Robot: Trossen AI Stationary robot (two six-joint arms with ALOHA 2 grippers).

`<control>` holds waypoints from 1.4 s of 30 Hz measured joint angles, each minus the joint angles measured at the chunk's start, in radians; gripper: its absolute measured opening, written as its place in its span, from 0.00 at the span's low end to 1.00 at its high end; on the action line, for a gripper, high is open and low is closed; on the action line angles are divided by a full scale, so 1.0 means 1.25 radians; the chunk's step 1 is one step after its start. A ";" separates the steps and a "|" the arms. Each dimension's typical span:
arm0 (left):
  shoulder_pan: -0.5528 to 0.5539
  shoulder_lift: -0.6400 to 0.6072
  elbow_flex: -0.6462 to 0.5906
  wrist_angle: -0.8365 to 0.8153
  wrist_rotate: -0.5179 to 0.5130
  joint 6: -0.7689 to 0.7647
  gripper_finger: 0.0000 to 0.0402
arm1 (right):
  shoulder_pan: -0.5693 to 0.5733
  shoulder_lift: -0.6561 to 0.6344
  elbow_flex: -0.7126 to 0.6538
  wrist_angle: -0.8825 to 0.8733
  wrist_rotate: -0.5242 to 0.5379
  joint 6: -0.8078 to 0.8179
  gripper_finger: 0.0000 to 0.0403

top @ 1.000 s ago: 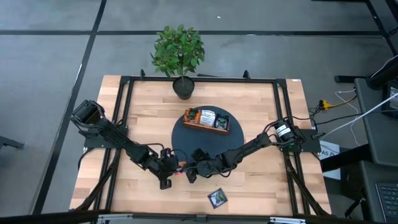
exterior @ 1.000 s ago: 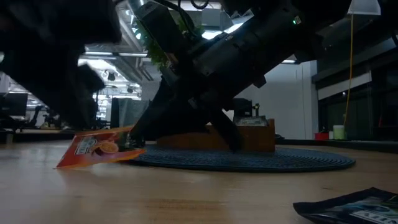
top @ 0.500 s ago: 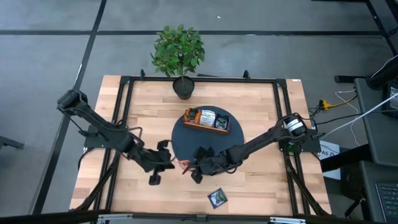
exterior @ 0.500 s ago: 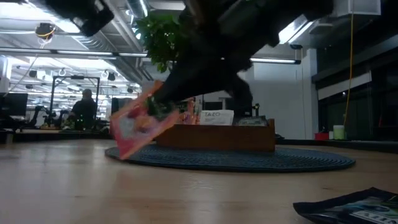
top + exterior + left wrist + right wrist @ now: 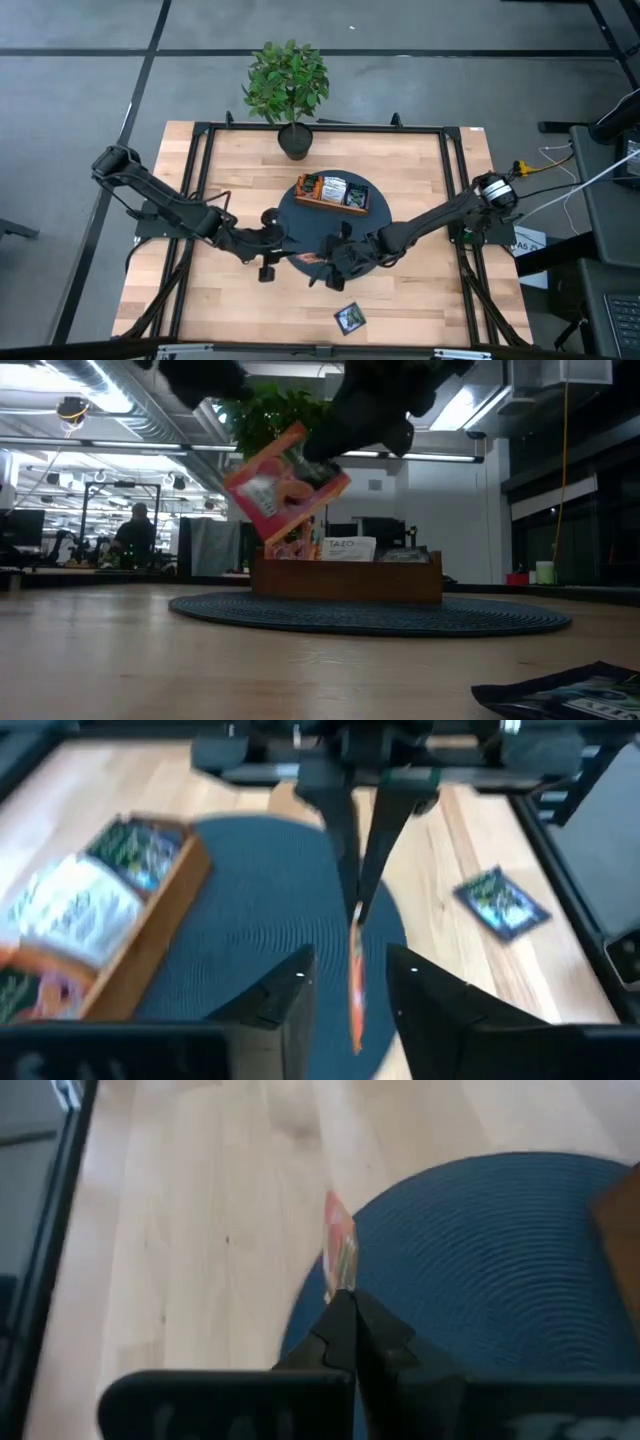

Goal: Pick & Place Tea
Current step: Put the orange tea bag into the left side of the wooden organizer

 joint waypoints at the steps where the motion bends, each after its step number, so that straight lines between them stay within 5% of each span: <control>1: 0.003 0.006 0.000 0.026 0.000 0.018 0.31 | 0.000 -0.004 0.000 -0.006 0.000 -0.012 0.00; 20: 0.093 0.116 0.000 0.099 0.090 0.038 0.44 | -0.036 -0.010 0.024 -0.052 0.033 -0.143 0.00; 42: 0.126 0.120 0.000 0.112 0.166 0.076 0.38 | -0.055 -0.010 0.037 -0.060 0.020 -0.146 0.00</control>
